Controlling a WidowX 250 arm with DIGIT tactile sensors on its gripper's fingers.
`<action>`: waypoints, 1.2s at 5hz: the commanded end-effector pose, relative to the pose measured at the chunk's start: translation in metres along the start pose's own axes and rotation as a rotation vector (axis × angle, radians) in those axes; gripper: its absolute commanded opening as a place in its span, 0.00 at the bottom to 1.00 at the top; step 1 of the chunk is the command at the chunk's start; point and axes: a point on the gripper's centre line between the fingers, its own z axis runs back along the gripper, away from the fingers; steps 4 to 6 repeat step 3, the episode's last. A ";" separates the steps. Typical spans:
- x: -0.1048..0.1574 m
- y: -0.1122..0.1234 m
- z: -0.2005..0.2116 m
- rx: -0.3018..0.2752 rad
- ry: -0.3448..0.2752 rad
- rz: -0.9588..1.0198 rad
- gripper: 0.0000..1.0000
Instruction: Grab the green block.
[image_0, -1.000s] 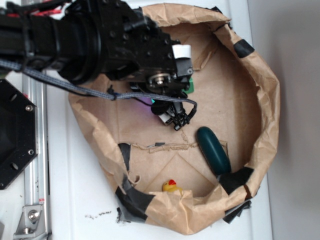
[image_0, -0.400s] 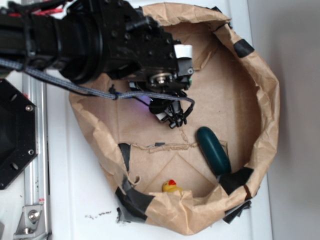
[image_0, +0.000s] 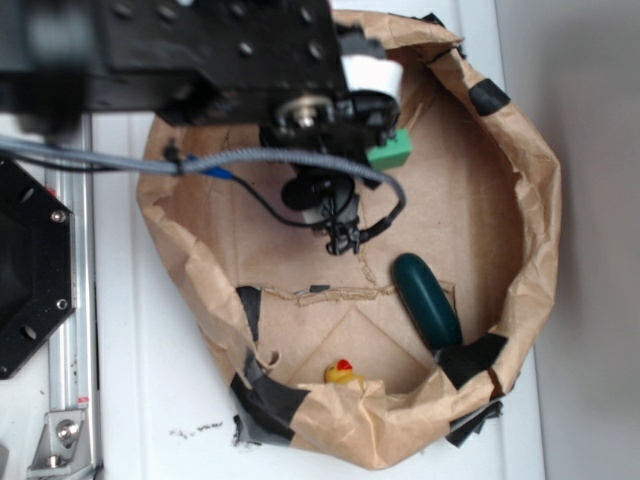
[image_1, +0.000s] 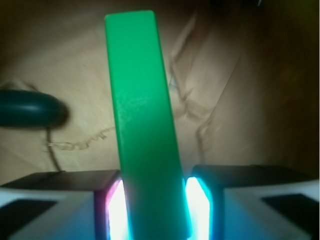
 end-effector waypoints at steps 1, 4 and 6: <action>0.011 -0.015 0.095 -0.054 -0.064 -0.070 0.00; 0.002 -0.031 0.094 -0.068 -0.048 -0.127 0.00; 0.002 -0.031 0.094 -0.068 -0.048 -0.127 0.00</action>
